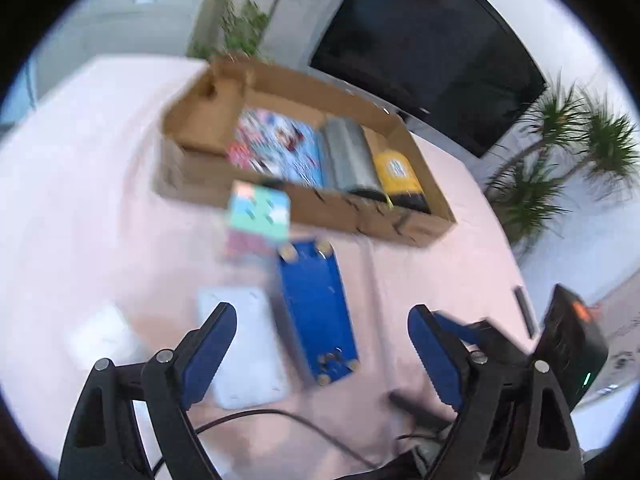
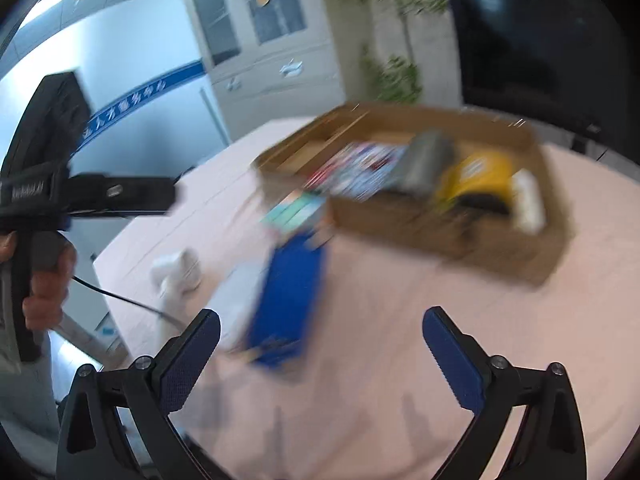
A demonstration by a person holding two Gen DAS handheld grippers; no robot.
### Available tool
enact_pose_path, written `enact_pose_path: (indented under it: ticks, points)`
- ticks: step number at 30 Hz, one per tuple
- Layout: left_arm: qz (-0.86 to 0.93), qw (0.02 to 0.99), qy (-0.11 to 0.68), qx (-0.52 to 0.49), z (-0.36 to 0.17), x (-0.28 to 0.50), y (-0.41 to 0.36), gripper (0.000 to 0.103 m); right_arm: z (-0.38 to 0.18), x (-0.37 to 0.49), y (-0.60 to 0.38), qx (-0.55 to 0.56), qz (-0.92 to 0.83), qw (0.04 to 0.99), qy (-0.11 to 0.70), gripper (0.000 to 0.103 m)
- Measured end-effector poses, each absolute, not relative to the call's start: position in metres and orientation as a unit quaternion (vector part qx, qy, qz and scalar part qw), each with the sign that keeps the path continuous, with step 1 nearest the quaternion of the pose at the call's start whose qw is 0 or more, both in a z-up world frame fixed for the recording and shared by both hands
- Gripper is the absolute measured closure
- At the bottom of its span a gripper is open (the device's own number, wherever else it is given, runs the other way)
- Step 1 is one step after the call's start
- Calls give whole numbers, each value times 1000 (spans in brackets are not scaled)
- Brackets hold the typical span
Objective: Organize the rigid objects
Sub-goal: 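Grasp the blue stapler with the right tool and lower it into the box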
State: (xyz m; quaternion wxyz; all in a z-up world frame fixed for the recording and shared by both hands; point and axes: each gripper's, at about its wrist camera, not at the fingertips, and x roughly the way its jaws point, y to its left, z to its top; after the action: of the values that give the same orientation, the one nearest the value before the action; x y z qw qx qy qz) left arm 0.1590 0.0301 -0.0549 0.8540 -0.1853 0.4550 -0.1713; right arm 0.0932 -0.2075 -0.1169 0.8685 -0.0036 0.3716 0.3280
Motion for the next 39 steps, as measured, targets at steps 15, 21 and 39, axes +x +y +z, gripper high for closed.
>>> enact_pose_path:
  ticks: [15,21,39]
  points:
    - [-227,801,509,-218,-114,198,-10,47,-165,112,-156,-9,284,865,414,46]
    - [-319,762,522,-213,-112,206,-63,47,-194,143,-243,182,291,807,481,47]
    - [-242,794,495,-257,-106,185,-20,44,-180,142,-221,74,276,847,448,87]
